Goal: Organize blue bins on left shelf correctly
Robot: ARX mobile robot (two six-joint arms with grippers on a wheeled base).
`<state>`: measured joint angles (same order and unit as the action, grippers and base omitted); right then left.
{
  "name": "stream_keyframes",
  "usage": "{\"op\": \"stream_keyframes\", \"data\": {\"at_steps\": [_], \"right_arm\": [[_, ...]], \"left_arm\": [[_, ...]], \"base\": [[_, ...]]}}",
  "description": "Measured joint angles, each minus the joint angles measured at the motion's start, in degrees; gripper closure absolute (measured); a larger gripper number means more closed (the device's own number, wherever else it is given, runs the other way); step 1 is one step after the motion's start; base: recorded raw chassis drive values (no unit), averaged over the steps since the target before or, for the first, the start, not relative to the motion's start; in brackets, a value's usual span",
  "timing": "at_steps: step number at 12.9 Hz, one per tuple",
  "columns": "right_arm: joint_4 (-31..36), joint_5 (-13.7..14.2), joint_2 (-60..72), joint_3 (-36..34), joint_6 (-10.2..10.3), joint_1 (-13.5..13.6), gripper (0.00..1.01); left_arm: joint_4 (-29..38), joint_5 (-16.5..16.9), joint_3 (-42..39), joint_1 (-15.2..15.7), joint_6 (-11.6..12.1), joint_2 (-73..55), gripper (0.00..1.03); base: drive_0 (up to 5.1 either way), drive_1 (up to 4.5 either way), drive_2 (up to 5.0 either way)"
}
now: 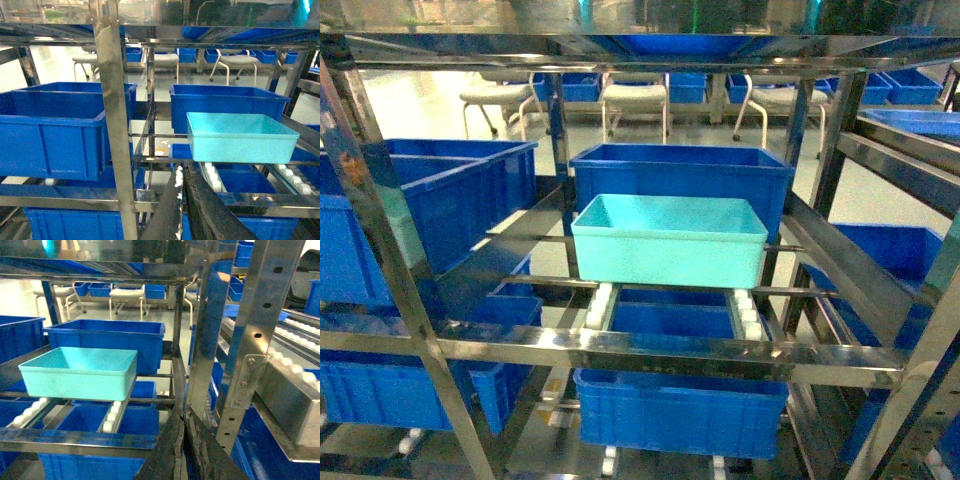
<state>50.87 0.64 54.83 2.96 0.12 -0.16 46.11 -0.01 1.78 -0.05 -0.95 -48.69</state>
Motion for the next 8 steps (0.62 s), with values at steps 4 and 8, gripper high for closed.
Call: {"op": "stream_keyframes", "data": {"at_steps": [4, 8], "right_arm": [[-11.74, -0.66, -14.10, -2.10, -0.02, 0.15, 0.99], [-23.39, -0.66, -27.15, -2.16, -0.02, 0.15, 0.99]], "left_arm": [[-11.72, 0.00, -0.90, 0.00, 0.00, 13.35, 1.01], [-22.58, 0.00, -0.92, 0.00, 0.00, 24.98, 1.01]], "base": [[0.0, 0.00, 0.0], [0.0, 0.00, 0.0]]}}
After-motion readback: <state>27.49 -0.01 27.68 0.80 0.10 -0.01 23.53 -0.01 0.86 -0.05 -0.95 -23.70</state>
